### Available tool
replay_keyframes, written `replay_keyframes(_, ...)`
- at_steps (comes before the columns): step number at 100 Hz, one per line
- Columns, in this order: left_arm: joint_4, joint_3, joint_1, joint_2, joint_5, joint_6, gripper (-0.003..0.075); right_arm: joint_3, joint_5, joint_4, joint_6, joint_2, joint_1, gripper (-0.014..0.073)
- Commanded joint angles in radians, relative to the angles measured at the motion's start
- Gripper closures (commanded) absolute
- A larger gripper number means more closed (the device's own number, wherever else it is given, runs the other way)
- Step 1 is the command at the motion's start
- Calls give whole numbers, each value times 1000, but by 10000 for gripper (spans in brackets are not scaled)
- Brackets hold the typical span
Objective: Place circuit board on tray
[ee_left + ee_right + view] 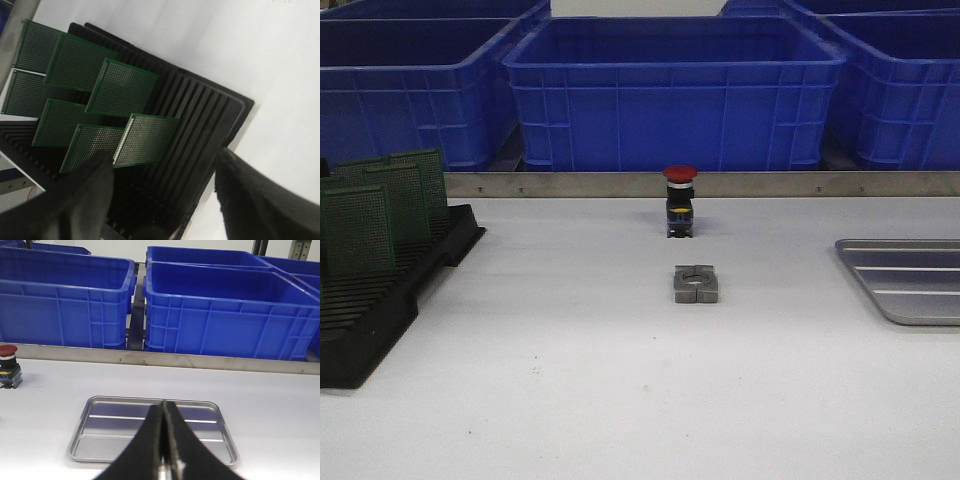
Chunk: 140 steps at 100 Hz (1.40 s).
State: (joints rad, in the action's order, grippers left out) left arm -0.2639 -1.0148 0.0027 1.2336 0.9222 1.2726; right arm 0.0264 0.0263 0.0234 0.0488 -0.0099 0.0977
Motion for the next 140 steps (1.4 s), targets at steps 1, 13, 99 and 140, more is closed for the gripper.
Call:
replay_keyframes(1, 29, -73, 0, 70, -4, 22, 300, -12, -77, 11, 4, -27, 0, 706)
replay_keyframes(13, 97, -131, 0, 181, 28, 22, 300, -12, -77, 11, 4, -27, 0, 706)
replay_keyframes(99, 99, -326, 0, 524, 139, 75, 678, -12, -77, 11, 4, -27, 0, 706)
replay_keyframes(140, 93, -394, 0, 522, 257, 102, 741, -12, -77, 11, 4, -27, 0, 706)
